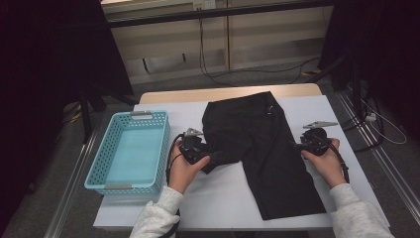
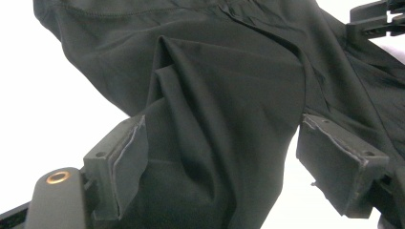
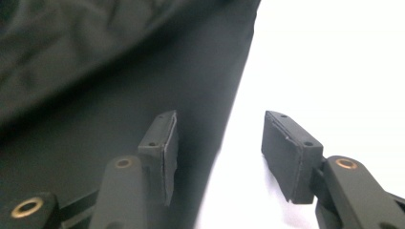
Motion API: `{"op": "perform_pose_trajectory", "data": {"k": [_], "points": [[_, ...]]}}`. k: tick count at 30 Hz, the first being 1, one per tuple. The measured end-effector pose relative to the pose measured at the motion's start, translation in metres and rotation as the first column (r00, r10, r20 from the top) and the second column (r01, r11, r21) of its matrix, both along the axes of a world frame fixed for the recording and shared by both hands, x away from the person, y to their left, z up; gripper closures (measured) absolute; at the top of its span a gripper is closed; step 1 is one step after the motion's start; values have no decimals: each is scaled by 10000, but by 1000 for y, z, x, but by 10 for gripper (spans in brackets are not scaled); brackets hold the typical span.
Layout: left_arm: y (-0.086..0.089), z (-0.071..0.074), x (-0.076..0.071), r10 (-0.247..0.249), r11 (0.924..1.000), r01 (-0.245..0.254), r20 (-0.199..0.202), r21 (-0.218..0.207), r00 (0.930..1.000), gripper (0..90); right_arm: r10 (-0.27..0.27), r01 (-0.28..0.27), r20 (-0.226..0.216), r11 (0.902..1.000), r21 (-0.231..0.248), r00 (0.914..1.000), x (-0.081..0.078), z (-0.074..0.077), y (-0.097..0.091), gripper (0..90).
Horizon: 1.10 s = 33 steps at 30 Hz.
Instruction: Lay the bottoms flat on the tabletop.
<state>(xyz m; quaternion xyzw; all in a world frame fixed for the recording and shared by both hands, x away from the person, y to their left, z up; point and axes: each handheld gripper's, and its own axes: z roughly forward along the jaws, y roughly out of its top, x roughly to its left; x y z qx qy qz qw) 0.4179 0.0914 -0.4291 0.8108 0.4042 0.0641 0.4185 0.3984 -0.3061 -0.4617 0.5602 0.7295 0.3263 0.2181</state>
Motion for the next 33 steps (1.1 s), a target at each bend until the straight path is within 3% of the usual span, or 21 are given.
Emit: {"op": "perform_pose_trajectory", "data": {"k": [3,7,9,22,27,33], "points": [[0,-1,0,50,10000,-50,0,-51,10000,188,112,-112,81,9999,43,9999,3,-1,4,541],[-1,1,-1,-20,10000,20,33,-88,10000,188,438,-436,-47,9985,333,9990,4,0,5,819],[-2,1,-1,-62,9999,62,20,-79,10000,188,523,-517,-99,9973,520,9986,5,0,3,891],[-2,1,0,-103,9999,104,88,-49,9999,189,19,25,-399,9940,1093,9992,-13,1,-27,900],[-4,1,0,-131,9999,131,117,-23,9998,190,-109,169,-517,9930,1165,9986,-26,4,-37,900],[-4,0,2,-227,9997,224,375,89,9990,223,-158,210,-541,9950,980,9984,-30,4,-38,900]]}}
